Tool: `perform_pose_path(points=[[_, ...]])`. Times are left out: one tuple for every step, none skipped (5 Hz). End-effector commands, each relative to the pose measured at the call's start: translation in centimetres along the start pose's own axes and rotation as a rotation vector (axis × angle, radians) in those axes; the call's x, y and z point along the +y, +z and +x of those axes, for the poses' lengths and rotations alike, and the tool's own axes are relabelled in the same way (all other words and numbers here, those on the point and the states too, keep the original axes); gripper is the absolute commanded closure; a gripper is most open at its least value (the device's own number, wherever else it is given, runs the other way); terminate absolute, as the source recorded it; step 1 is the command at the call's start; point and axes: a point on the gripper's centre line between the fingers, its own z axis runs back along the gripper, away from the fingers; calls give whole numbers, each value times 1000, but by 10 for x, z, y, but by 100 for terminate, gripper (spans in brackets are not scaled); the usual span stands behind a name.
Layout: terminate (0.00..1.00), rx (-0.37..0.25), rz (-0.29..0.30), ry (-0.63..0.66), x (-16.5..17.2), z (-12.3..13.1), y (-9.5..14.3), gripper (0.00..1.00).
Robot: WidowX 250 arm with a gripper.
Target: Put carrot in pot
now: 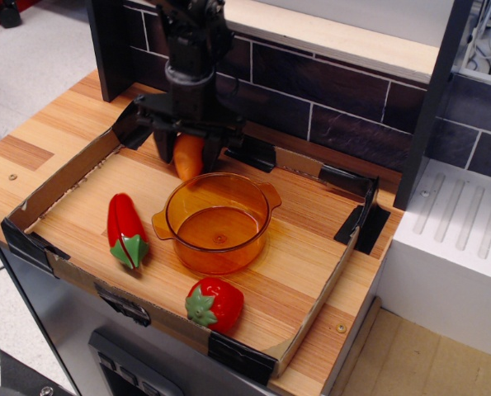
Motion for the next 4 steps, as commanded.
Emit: perform_pose_path(points=[[0, -344, -19, -66, 6, -6, 101, 100], [0, -319, -100, -111, -13, -20, 125, 100], [0, -230, -128, -169, -31, -35, 121, 100], [0, -89, -132, -207, -44, -48, 105, 100]])
